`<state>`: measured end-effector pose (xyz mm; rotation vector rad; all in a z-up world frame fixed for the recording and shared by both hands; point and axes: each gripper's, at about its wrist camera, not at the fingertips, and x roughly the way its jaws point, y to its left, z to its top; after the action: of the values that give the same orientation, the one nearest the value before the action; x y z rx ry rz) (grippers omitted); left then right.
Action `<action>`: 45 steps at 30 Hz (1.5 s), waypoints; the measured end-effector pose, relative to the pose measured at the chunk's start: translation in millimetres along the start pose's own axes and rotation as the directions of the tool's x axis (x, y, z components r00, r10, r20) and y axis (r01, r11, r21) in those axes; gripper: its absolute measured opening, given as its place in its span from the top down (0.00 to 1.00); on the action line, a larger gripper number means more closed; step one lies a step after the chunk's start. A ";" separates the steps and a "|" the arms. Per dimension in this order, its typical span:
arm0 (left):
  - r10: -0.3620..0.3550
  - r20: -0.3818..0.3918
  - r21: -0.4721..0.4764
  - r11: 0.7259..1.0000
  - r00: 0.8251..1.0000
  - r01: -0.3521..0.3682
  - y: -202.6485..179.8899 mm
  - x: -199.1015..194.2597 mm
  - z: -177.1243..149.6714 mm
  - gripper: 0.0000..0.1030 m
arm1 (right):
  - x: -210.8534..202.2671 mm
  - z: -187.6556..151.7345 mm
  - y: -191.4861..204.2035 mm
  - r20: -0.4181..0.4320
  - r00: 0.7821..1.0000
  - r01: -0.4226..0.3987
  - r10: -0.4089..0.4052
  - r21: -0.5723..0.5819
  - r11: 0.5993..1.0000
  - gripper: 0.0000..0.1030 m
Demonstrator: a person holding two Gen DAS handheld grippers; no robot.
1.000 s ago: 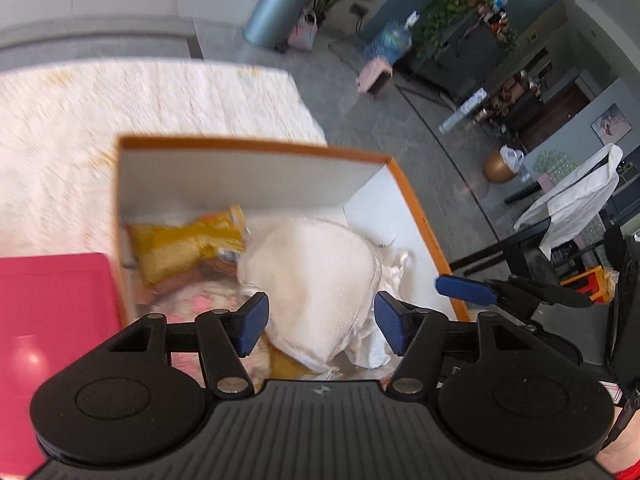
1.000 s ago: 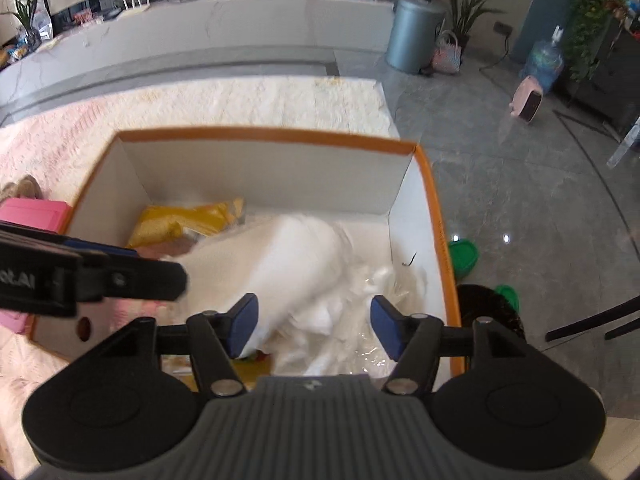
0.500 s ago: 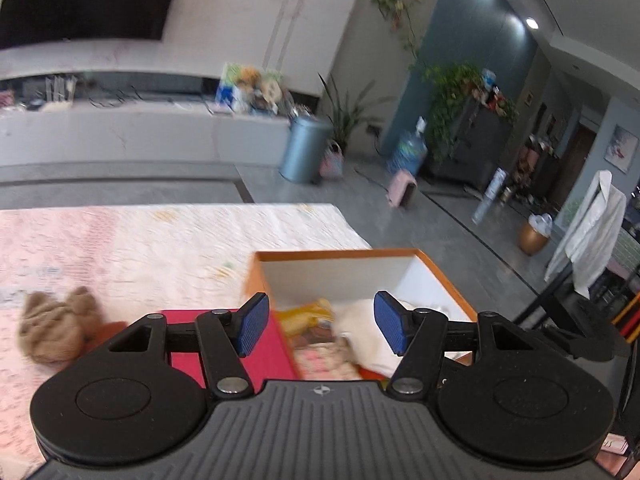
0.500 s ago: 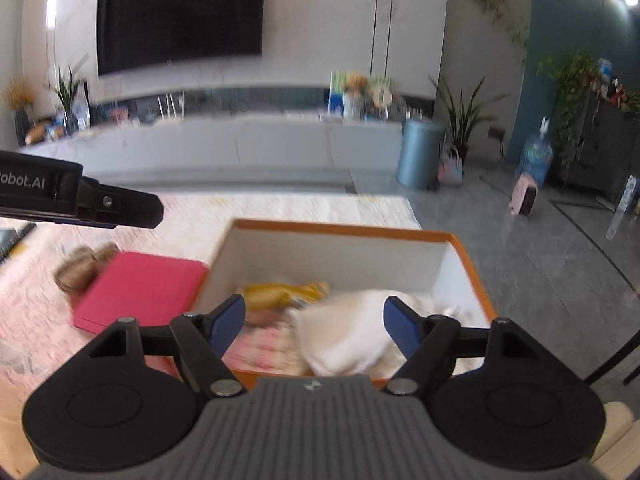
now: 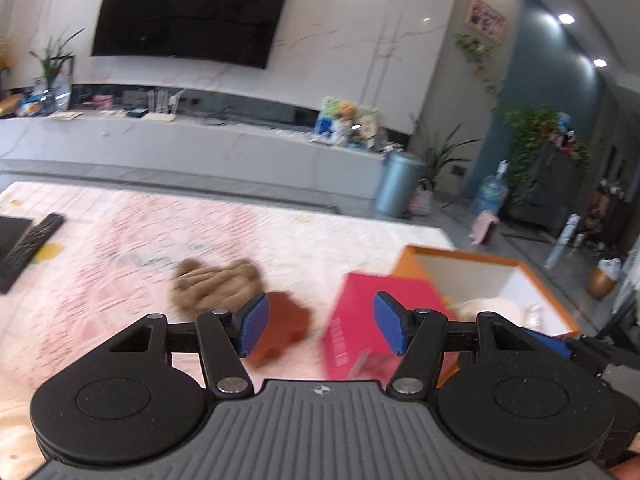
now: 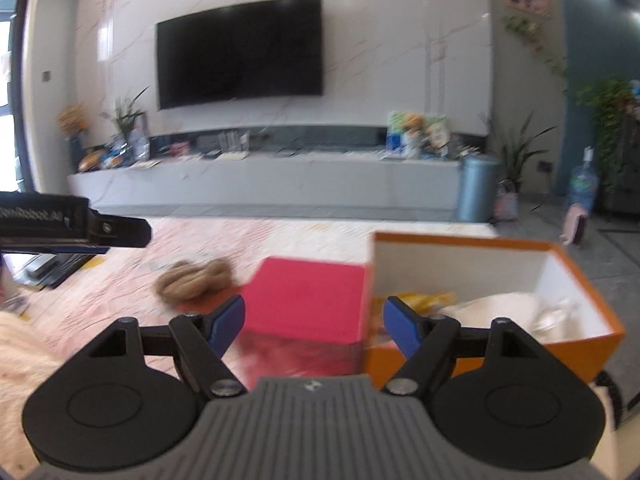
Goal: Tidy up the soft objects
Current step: 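Move both tools back over the brown towel and orange sponge on the bed, then grasp the brown braided towel with the left tool while the right tool grasps the orange sponge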
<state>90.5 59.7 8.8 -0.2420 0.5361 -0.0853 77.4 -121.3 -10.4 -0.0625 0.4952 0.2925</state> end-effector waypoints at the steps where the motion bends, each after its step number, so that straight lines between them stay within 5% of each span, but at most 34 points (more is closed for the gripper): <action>1: 0.010 -0.006 -0.007 1.000 1.000 -0.010 8.5 0.7 -0.9 0.32 | 4.5 0.2 6.5 -0.013 1.000 -0.010 0.010 -0.010 1.000 0.27; 15: 0.063 -0.141 -0.135 0.987 0.988 -0.082 109.0 22.4 -13.2 0.32 | 79.0 15.2 77.2 -0.130 0.986 -0.129 0.106 -0.183 0.975 0.41; 20: 0.045 -0.196 -0.187 0.979 0.980 -0.083 128.5 53.5 -5.9 0.32 | 127.0 33.4 93.5 -0.244 0.965 -0.160 0.099 -0.248 0.956 0.41; 24: 0.038 -0.238 -0.135 0.988 0.970 -0.072 123.6 83.5 5.7 0.32 | 162.1 41.4 100.8 -0.331 0.940 -0.174 0.076 -0.278 0.945 0.41; 29: 0.055 -0.244 0.067 0.997 0.968 -0.040 107.9 115.7 14.3 0.32 | 202.8 57.8 101.0 -0.389 0.921 -0.125 -0.016 -0.333 0.934 0.44; 36: 0.092 -0.271 0.349 0.937 0.958 0.009 90.6 152.6 5.7 0.32 | 230.7 65.1 97.2 -0.441 0.897 -0.141 -0.017 -0.324 0.935 0.44; 45: 0.087 -0.287 0.394 0.918 0.954 0.035 90.7 184.3 -4.6 0.29 | 247.8 60.9 99.1 -0.479 0.878 -0.145 -0.010 -0.286 0.947 0.49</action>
<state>247.7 120.1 -109.0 0.1802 0.8104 -0.2044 284.5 46.1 -74.0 -0.4386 0.9407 0.4280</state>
